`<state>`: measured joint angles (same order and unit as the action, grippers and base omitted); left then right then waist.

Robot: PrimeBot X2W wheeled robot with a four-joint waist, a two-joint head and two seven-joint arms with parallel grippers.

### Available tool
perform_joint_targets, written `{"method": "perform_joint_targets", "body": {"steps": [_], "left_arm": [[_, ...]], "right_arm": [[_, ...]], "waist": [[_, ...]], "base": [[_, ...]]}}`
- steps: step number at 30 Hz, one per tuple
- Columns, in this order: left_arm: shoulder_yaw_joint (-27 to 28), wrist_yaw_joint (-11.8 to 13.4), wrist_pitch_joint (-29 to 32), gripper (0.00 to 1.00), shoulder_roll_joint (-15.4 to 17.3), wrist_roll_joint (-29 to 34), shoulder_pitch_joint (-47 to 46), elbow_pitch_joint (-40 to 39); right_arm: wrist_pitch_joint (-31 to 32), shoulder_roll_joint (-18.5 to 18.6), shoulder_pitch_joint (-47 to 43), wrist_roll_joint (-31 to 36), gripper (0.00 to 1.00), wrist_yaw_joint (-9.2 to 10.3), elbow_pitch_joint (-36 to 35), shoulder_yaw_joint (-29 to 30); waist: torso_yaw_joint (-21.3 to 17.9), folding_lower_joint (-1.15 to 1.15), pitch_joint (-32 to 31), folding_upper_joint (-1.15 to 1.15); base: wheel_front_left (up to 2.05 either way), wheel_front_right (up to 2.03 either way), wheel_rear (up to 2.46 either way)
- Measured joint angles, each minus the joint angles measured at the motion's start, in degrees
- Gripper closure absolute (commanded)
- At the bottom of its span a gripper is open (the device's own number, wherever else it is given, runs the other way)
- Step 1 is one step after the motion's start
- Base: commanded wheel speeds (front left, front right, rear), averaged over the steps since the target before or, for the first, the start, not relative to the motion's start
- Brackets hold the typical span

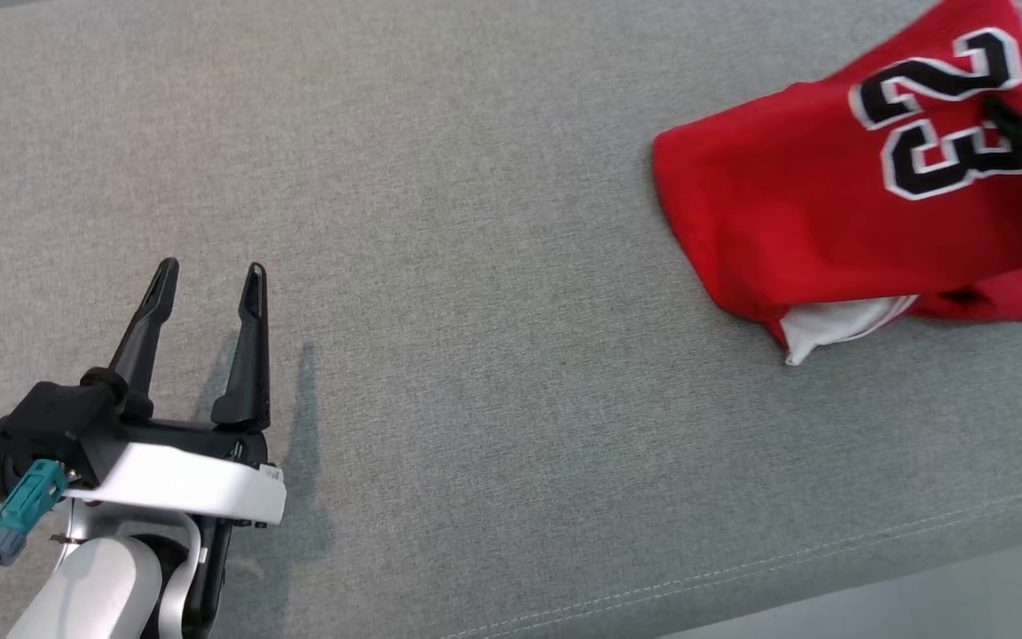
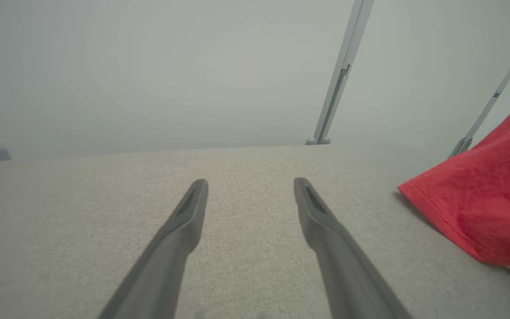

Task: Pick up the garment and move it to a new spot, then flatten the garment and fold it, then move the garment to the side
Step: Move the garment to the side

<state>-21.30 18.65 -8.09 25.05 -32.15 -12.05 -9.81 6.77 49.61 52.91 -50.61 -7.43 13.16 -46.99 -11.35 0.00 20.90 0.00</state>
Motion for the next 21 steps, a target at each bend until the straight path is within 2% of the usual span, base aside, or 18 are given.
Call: {"method": "perform_joint_targets", "body": {"steps": [6,12,13,14,15,21], "left_arm": [[0.07,0.0,0.02,0.0,0.2,0.41,-1.41,0.01],[0.24,0.03,0.52,0.0,1.12,0.69,-2.66,-0.73],[0.24,0.03,0.52,0.0,1.13,0.97,-2.96,-0.94],[0.25,0.03,0.54,0.0,1.18,0.99,-3.23,-1.14],[0.24,0.03,0.64,0.0,1.32,1.0,-3.52,-1.36],[0.24,0.09,2.11,0.0,2.57,1.53,-3.78,-2.69]], "right_arm": [[-1.7,5.14,0.02,-4.38,1.0,0.0,7.43,-0.77],[-4.14,5.61,0.38,-5.92,1.0,0.0,16.47,-1.31],[-4.53,5.45,0.48,-5.87,0.83,0.0,18.34,-1.31],[-5.28,4.99,0.62,-5.77,0.36,-0.01,20.75,-0.98],[-6.22,4.36,0.81,-5.11,0.0,-0.01,23.57,-0.53],[-12.04,-2.65,1.77,-2.99,0.0,0.0,34.52,1.63]], "waist": [[1.57,0.0,2.83,0.0],[3.17,0.0,6.13,0.0],[3.46,0.0,6.61,0.0],[3.73,0.0,7.08,0.0],[3.96,0.0,7.56,0.0],[3.44,0.0,9.11,0.0]], "base": [[0.0,0.0,0.0],[0.0,0.0,0.0],[0.0,0.0,0.0],[0.0,0.0,0.0],[0.0,0.0,0.0],[0.0,0.0,0.0]]}}
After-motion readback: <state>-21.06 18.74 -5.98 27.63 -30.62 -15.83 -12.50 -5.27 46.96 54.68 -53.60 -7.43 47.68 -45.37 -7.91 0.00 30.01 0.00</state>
